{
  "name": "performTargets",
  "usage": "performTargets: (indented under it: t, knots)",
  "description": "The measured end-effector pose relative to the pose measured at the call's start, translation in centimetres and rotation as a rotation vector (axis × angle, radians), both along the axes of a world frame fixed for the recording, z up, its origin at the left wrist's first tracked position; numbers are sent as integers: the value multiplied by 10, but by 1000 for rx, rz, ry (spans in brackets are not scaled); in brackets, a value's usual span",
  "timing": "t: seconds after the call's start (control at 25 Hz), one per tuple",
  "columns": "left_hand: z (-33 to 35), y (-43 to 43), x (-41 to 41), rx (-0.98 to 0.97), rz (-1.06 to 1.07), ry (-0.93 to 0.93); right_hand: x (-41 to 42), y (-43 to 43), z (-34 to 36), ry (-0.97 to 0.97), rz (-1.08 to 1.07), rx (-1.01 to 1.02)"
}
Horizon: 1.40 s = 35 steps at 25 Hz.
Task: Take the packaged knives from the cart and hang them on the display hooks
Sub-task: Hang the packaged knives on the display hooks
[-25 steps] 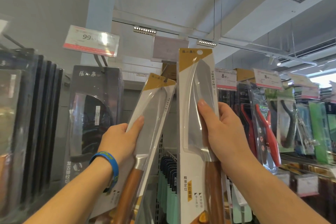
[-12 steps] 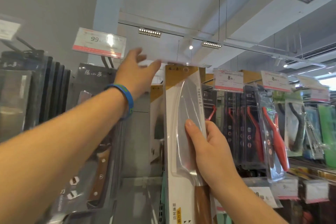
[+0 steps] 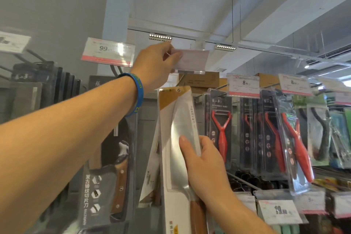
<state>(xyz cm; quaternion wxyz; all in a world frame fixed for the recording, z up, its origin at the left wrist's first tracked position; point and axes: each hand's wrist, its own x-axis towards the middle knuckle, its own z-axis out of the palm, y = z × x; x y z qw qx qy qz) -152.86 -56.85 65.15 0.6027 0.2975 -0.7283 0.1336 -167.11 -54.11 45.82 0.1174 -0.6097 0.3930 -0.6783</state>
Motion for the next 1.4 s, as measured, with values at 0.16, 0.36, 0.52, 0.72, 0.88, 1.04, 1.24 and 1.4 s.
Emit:
performTargets:
  t: [0.16, 0.36, 0.52, 0.72, 0.88, 1.04, 1.24, 1.4]
  knots:
    - [-1, 2, 0, -2, 3, 11, -7, 5, 7, 10, -17, -36]
    - [-6, 3, -3, -26, 27, 27, 2, 0, 5, 189, -42, 201]
    - [-9, 3, 0, -42, 22, 19, -7, 3, 6, 29, -55, 5]
    - [-8, 4, -2, -57, 31, 19, -11, -1, 5, 0, -47, -25]
    - [-9, 3, 0, -61, 22, -26, -12, -7, 12, -2, -3, 0]
    - [-10, 3, 1, -68, 8, -19, -2, -13, 9, -7, 38, 35]
    - [-10, 4, 3, -108, 86, -73, 0, -15, 6, -128, 148, 64]
    - [-10, 3, 3, -108, 78, -83, -1, -13, 9, -142, 145, 83]
